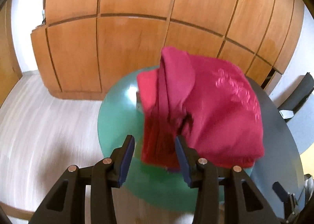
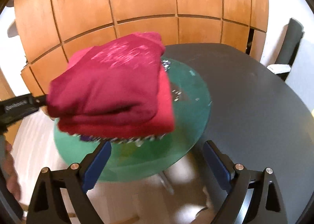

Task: Fold clothes

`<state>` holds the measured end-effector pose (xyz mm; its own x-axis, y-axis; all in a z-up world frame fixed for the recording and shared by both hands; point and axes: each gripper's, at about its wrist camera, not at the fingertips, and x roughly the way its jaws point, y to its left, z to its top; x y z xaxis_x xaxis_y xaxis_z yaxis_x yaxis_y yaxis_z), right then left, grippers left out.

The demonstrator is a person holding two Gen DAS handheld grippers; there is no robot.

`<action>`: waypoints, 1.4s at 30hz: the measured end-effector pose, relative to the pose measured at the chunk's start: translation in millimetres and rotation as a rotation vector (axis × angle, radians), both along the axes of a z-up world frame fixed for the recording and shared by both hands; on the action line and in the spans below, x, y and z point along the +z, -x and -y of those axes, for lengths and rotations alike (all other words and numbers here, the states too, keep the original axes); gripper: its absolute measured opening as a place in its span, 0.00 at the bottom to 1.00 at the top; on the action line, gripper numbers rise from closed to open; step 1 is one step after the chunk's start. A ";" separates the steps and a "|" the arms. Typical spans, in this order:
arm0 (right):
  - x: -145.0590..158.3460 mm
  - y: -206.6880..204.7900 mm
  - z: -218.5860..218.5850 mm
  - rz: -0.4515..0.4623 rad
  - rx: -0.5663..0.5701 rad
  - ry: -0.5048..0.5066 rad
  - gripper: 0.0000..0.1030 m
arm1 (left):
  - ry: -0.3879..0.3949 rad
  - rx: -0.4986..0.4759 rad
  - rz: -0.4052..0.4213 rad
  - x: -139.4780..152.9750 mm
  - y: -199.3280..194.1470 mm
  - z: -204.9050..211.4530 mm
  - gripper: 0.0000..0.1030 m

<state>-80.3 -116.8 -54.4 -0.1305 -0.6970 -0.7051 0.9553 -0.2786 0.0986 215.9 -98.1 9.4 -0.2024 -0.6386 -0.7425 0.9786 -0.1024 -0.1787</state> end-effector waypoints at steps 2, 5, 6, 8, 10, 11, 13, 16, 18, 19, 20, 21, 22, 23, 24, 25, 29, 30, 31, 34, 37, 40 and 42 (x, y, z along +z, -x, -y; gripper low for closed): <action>-4.6 -7.4 -7.1 0.022 0.002 0.004 0.93 | -0.009 -0.007 -0.019 -3.7 -2.0 -11.5 0.42; -10.5 -17.6 -16.2 0.023 0.009 0.001 0.93 | -0.012 -0.001 -0.007 -7.0 -1.0 -22.5 0.42; -11.6 -20.7 -18.5 0.015 0.012 -0.002 0.93 | -0.013 0.004 0.002 -8.0 -0.8 -26.5 0.42; -12.6 -26.0 -22.0 -0.001 0.021 -0.009 0.93 | -0.020 0.009 0.031 -10.3 -0.2 -31.6 0.42; -12.0 -28.9 -23.0 -0.009 0.026 -0.009 0.93 | -0.020 0.011 0.072 -12.6 0.9 -36.4 0.42; -11.5 -29.9 -23.2 -0.011 0.028 -0.008 0.93 | -0.018 0.009 0.090 -13.3 1.8 -37.7 0.42; -10.5 -32.1 -23.6 -0.017 0.033 -0.006 0.93 | -0.016 0.003 0.125 -14.1 3.7 -39.7 0.42; -9.8 -34.3 -25.0 -0.020 0.034 -0.009 0.95 | -0.005 -0.024 0.170 -12.8 9.8 -40.5 0.42; -9.7 -34.5 -26.8 -0.018 0.035 -0.014 0.95 | 0.012 -0.034 0.216 -11.3 14.2 -42.5 0.42; -10.1 -34.8 -26.7 -0.017 0.034 -0.016 0.95 | 0.021 -0.038 0.240 -10.4 16.4 -43.7 0.42; -10.6 -35.2 -26.1 -0.016 0.035 -0.017 0.95 | 0.030 -0.039 0.264 -9.6 19.0 -44.4 0.42; -11.0 -35.6 -25.6 -0.016 0.035 -0.019 0.95 | 0.040 -0.040 0.288 -8.8 21.6 -45.1 0.42; -11.4 -36.0 -25.1 -0.015 0.035 -0.021 0.95 | 0.046 -0.042 0.304 -8.2 24.0 -45.4 0.42; -11.9 -36.5 -24.6 -0.014 0.035 -0.022 0.95 | 0.047 -0.048 0.305 -7.5 24.9 -45.9 0.42; -12.3 -36.9 -24.0 -0.014 0.035 -0.024 0.95 | 0.048 -0.055 0.300 -6.7 25.3 -46.4 0.42; -12.8 -37.3 -23.5 -0.013 0.035 -0.025 0.95 | 0.048 -0.062 0.295 -5.9 25.7 -47.0 0.42; -14.6 -39.0 -21.4 -0.011 0.036 -0.031 0.95 | 0.055 -0.070 0.290 -3.7 25.6 -50.2 0.42; -15.0 -39.4 -20.9 -0.010 0.036 -0.033 0.95 | 0.058 -0.072 0.294 -3.2 26.3 -50.8 0.42; -15.4 -39.9 -20.4 -0.010 0.036 -0.034 0.95 | 0.060 -0.074 0.295 -2.8 26.8 -51.1 0.42; -16.4 -40.5 -19.9 -0.010 0.037 -0.039 0.95 | 0.062 -0.078 0.288 -1.5 26.6 -53.1 0.42; -17.0 -41.0 -19.9 -0.010 0.037 -0.043 0.95 | 0.058 -0.078 0.287 -1.1 25.8 -54.9 0.42; -16.1 -40.7 -20.7 -0.009 0.036 -0.041 0.95 | 0.047 -0.074 0.300 -2.2 27.3 -55.4 0.42; -15.7 -40.6 -21.8 -0.009 0.036 -0.039 0.95 | 0.042 -0.079 0.298 -3.0 27.6 -54.8 0.42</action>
<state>-39.7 -95.0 -70.1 -0.1124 -0.6735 -0.7306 0.9656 -0.2474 0.0795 188.3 -43.4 6.4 -0.0295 -0.6608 -0.7500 0.9760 -0.1809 0.1209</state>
